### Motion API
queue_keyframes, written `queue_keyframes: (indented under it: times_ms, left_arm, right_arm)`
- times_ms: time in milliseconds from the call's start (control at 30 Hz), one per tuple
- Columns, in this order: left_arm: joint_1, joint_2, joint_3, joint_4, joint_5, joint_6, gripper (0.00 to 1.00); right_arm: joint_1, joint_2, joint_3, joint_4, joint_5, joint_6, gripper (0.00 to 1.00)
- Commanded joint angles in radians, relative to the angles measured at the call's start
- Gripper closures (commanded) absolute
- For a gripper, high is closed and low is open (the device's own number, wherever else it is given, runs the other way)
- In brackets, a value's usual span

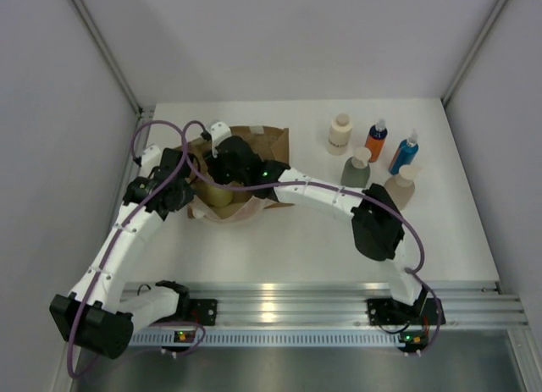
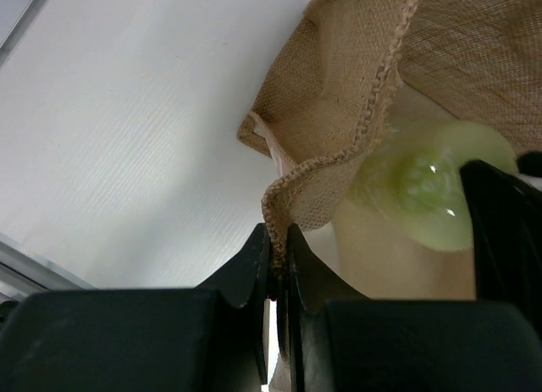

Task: Take the personal care products out of the canvas bag

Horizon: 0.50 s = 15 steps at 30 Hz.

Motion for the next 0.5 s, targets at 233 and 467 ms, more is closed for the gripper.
queue_keyframes:
  times_ms: [233, 467]
  left_arm:
    - [-0.003, 0.001, 0.011, -0.006, 0.074, 0.024, 1.00]
    - [-0.003, 0.007, 0.017, 0.014, 0.067, 0.031, 1.00]
  right_arm:
    - [-0.026, -0.347, -0.032, 0.315, -0.186, -0.052, 1.00]
    - [-0.043, -0.447, 0.039, 0.248, -0.136, -0.103, 1.00]
